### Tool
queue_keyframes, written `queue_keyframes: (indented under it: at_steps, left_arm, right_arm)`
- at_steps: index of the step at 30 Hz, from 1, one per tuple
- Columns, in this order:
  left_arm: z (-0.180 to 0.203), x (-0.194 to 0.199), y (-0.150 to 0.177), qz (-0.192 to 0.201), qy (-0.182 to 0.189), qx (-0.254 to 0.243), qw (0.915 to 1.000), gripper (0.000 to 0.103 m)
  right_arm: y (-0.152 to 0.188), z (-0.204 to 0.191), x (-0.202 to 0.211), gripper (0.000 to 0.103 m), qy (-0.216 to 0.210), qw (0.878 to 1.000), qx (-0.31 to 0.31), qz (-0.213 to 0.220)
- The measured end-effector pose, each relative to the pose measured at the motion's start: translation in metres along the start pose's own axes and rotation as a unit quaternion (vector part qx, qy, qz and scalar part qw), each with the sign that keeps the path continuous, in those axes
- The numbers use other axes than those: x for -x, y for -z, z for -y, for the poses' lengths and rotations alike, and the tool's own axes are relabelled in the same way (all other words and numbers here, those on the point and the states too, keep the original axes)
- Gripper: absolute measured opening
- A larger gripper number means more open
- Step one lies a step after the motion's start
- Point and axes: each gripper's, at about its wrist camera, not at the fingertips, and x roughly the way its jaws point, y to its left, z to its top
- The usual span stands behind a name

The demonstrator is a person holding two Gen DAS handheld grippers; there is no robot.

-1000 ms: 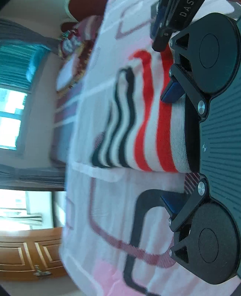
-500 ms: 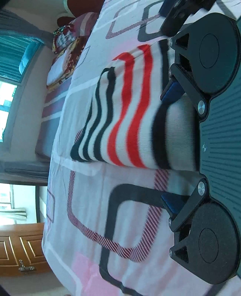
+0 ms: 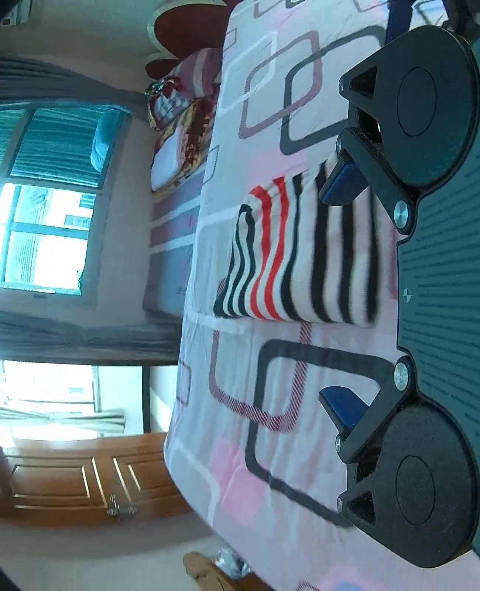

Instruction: Fold small clothes

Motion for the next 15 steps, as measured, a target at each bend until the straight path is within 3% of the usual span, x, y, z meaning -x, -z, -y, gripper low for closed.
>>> queue_keyframes:
  at_steps: [5,7,10,13,15]
  left_arm:
    - [0.011,0.070,0.028,0.024,-0.033,-0.005,0.9991,0.103]
    - [0.018,0.097,0.040,0.028,-0.046,-0.013,0.9985,0.103]
    - [0.025,0.137,0.058,0.032,-0.023,-0.008,0.9992,0.103]
    - [0.032,0.172,0.077,0.057,-0.038,0.014,0.9975,0.103]
    - [0.038,0.190,0.087,0.051,-0.034,0.013,0.9980,0.103]
  right_arm:
    - [0.021,-0.015,0.052,0.102,-0.030,0.998,0.045,0.014]
    - [0.032,-0.017,0.069,0.102,-0.022,0.998,0.055,0.017]
    - [0.053,-0.023,0.105,0.102,0.015,0.995,0.083,0.047]
    - [0.068,-0.031,0.143,0.102,0.087,0.985,0.099,0.108]
    - [0.075,-0.035,0.164,0.102,0.106,0.979,0.105,0.140]
